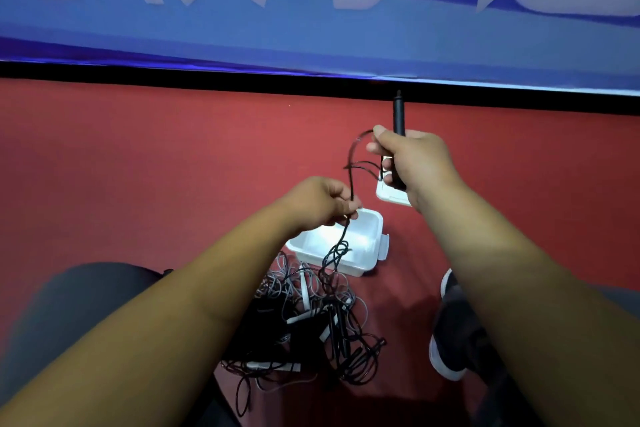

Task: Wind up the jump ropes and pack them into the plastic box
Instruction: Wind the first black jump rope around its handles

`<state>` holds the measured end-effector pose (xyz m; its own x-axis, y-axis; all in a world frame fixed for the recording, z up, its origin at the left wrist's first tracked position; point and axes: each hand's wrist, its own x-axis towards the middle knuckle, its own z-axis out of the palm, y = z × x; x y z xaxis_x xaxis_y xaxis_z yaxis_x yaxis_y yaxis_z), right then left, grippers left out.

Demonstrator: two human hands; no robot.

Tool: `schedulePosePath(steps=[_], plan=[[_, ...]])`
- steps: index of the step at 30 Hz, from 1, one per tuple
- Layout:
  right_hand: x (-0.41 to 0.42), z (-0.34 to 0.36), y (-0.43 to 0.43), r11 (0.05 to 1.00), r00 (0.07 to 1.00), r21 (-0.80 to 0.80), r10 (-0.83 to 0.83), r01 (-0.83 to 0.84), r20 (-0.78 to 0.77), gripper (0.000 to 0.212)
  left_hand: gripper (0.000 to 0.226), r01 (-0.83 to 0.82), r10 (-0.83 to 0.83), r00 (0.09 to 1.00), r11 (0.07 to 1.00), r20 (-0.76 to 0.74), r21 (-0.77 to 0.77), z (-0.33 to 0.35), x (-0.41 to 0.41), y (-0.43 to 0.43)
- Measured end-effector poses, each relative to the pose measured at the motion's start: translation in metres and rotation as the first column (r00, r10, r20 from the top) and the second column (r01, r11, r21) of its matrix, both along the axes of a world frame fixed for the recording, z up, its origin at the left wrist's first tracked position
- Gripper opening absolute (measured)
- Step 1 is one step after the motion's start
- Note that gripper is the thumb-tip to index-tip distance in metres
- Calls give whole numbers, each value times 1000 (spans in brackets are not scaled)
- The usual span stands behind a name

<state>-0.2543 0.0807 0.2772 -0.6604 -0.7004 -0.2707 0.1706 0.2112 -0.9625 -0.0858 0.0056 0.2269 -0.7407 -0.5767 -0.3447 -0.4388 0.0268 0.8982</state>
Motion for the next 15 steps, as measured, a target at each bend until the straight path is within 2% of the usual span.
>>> schedulePosePath(steps=[4,8,11,15], plan=[[-5,-18,2,984,995,153,97,-91,-31,23,17,-162,180,977,974,-111,158,16,-1,-10],[4,-38,3,899,942,296,335,-323,12,21,9,-295,386,900,882,-202,368,29,0,-21],[17,-47,8,862,900,268,433,-429,50,19,12,-358,517,826,790,-226,498,34,3,-30],[30,-47,9,867,885,191,465,-460,18,18,18,-417,641,732,689,-230,593,31,9,-42]])
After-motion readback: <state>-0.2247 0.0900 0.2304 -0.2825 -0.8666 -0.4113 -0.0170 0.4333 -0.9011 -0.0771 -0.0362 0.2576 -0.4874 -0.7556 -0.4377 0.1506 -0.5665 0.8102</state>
